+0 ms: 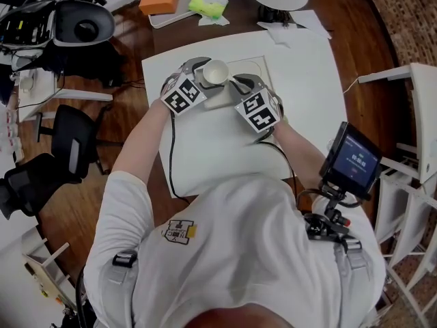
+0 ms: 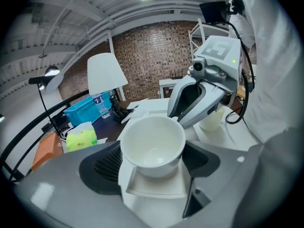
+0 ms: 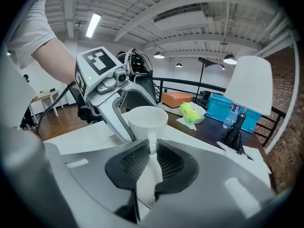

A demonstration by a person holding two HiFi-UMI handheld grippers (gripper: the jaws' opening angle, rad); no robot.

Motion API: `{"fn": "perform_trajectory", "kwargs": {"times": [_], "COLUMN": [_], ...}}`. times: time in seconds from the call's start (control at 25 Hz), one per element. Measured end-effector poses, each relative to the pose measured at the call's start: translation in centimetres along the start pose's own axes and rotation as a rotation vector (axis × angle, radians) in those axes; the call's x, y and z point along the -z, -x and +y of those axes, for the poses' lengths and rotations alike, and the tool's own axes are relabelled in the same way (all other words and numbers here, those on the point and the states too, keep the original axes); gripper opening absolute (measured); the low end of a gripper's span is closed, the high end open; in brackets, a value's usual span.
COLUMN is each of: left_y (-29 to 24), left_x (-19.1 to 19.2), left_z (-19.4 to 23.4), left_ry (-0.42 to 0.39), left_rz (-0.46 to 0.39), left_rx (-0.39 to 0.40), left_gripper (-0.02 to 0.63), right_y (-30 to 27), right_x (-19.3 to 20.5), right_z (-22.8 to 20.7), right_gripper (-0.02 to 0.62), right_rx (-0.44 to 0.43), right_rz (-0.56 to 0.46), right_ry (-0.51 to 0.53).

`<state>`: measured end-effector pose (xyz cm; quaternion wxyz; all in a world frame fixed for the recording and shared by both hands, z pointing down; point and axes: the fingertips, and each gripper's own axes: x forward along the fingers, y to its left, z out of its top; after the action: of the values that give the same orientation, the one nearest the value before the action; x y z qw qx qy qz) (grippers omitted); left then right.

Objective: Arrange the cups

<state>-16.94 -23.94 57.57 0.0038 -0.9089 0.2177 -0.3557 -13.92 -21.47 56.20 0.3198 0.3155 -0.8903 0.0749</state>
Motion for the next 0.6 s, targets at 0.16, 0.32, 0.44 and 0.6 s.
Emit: {"fn": "perform_trajectory", "kwargs": {"times": [0.16,0.32,0.44,0.6], "left_y": [-0.12,-0.08,-0.07,-0.06], "left_x": [0.17,0.2,0.03,0.25], "left_z": [0.04,0.21,0.34,0.5], "left_ry": [-0.001,-0.006,-0.011,-0.009], "left_rz": [-0.001,-0.008,-0.022,-0.027], "left_rx": [0.002,-0.002,-0.012,-0.033], "left_gripper": [0.394,0.396,0.397,0.4], "right_y": [-0.15,-0.33,-0.37,-0.49], "right_x": [0.06,-0.01,-0.07,-0.2], "right_z": [-0.02,-0.02,-0.12,-0.22], "right_gripper": [0.046,0.046,0.049,0.058], "right_rx": [0.001,0.003,0.012,0.009], "right_rz": [-0.003,-0.008,-0.019,-0.035], "right_ry": [0.006,0.018,0.025,0.015]}}
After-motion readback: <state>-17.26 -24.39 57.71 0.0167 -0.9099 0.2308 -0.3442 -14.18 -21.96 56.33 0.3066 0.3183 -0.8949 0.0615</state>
